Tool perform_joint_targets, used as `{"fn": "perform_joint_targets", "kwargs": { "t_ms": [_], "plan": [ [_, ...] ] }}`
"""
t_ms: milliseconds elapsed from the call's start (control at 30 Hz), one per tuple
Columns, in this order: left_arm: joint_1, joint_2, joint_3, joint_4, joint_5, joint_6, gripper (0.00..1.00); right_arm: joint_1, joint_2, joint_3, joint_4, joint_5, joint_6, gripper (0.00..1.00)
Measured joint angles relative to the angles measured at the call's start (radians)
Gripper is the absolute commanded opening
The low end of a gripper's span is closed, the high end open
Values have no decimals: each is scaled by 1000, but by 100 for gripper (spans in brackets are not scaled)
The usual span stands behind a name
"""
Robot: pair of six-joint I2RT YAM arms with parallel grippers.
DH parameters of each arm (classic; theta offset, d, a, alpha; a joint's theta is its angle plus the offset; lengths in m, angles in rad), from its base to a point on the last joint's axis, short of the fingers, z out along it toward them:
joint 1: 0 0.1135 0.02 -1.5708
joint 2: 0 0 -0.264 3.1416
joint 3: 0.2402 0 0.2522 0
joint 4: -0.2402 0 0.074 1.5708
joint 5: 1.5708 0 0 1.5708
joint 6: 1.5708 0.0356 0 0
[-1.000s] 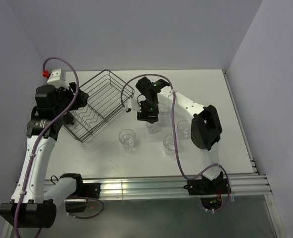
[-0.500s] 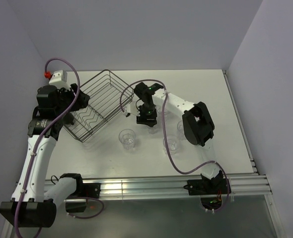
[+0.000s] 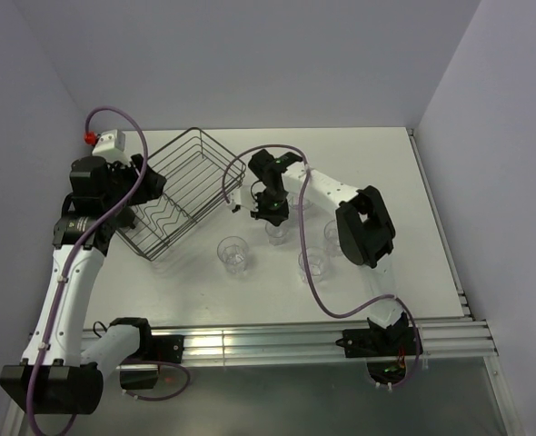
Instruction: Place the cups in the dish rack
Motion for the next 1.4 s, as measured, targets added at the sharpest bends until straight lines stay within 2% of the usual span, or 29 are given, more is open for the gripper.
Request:
{"fn": "perform_joint_targets", "kwargs": {
  "t_ms": [167,333,433,567,667,767,900,1133,1333,1400],
  "plan": [
    [8,28,12,-32,26,-11,65,-20,-39,-11,6,-27,22,0],
    [45,50,53,-63,122,-17,70,-57,-183,-5,31,-77,69,0],
    [90,54,62,-61,246,-31,70,-88,-329,-7,110,-140,119,0],
    [139,71,61,-22,504,-80,70,-122,-551,-87,323,-241,231,0],
    [145,72,27,105,701,-204,73,-128,-716,-221,561,-302,352,0],
    [145,50,-58,336,840,-404,79,-101,-826,-369,803,-318,465,0],
    [146,13,-155,612,924,-675,86,-27,-869,-486,1047,-291,573,0],
    [141,8,-194,931,989,-1031,91,98,-870,-514,1273,-217,625,0],
    [108,8,-226,1067,1007,-1198,91,172,-875,-517,1349,-202,624,0],
    [93,8,-245,1158,1011,-1281,91,187,-877,-521,1356,-199,624,0]
  ]
}}
